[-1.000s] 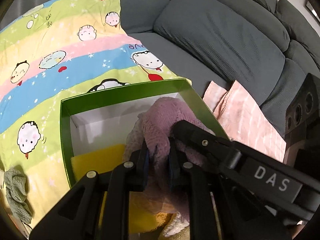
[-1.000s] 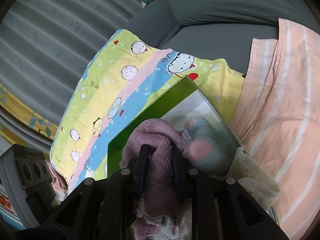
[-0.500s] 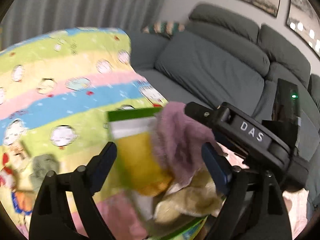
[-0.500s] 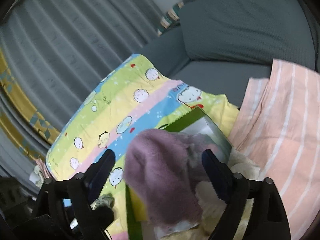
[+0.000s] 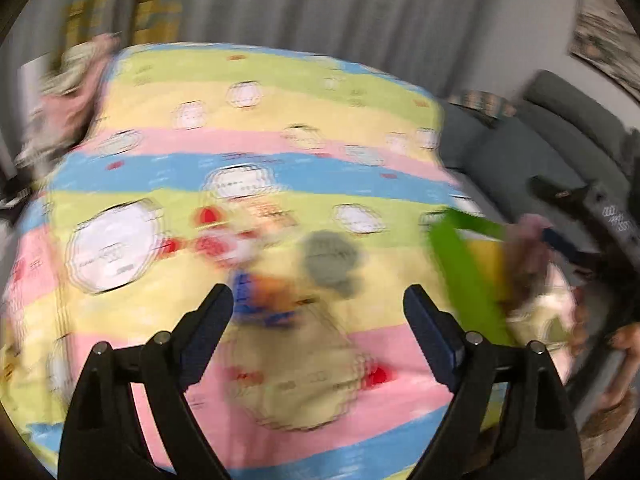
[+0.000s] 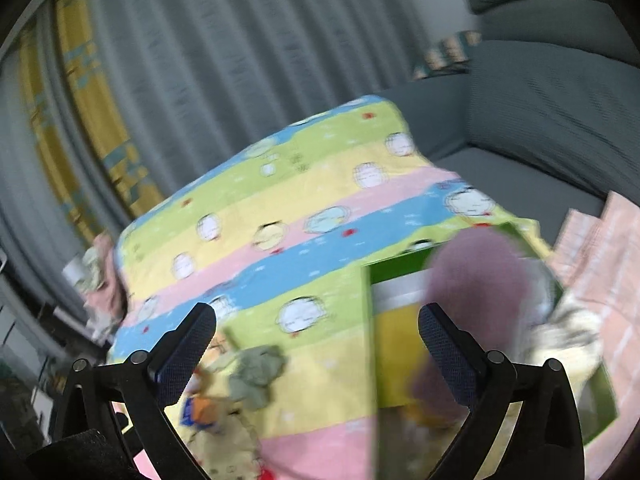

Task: Organize soft objects
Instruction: 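Move the right gripper back to the blue-orange tissue pack, then grasp the blue-orange tissue pack with the right gripper and lift, then lower the tissue pack into the box and open the right gripper, then return the right gripper to the sheet and grasp the red-white sock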

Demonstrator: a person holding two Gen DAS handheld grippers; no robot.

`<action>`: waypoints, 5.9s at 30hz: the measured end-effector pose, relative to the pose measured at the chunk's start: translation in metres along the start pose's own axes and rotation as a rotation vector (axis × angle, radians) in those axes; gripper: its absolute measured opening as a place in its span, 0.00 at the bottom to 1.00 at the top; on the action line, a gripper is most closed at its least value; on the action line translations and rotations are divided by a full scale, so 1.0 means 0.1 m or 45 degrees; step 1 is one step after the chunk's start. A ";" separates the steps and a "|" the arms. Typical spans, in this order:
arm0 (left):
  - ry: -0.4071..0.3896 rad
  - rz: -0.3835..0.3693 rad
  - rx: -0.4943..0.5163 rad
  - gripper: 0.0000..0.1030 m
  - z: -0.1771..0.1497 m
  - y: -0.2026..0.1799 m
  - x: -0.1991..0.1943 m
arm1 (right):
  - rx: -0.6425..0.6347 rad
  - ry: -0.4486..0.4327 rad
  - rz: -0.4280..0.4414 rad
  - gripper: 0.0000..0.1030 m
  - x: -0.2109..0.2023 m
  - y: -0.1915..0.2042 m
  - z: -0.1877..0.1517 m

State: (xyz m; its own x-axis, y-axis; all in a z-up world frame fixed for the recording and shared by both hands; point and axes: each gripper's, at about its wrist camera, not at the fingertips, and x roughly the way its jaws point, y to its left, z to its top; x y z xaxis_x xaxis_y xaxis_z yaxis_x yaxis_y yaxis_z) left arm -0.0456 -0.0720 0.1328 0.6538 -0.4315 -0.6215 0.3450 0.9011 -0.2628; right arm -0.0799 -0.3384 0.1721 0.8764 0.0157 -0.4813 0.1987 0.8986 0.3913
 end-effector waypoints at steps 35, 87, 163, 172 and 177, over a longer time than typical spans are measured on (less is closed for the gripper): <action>0.028 0.314 -0.449 0.84 -0.58 1.81 -0.35 | -0.362 0.819 0.206 0.75 1.44 1.64 -1.66; 0.009 -0.535 0.117 0.28 0.21 -1.02 0.33 | 0.231 0.058 0.106 0.53 -0.32 -0.35 -0.21; 0.126 0.340 -0.413 0.90 -0.48 1.68 -0.07 | -0.158 0.688 0.112 0.94 2.03 1.82 -1.11; 0.107 0.330 -0.435 0.90 -0.46 1.78 -0.16 | -0.186 0.728 -0.008 0.72 2.47 1.90 -1.32; 0.107 0.327 -0.436 0.90 -0.46 1.79 -0.18 | -0.200 0.700 0.069 0.49 2.37 1.89 -1.28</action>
State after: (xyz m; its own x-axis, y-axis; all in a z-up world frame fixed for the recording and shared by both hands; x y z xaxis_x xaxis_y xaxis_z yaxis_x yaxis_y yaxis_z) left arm -0.0268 0.0993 0.0627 0.6275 -0.1992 -0.7527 -0.0744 0.9469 -0.3127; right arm 0.1091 -0.1081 0.0315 0.5185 0.2518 -0.8172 0.0554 0.9438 0.3259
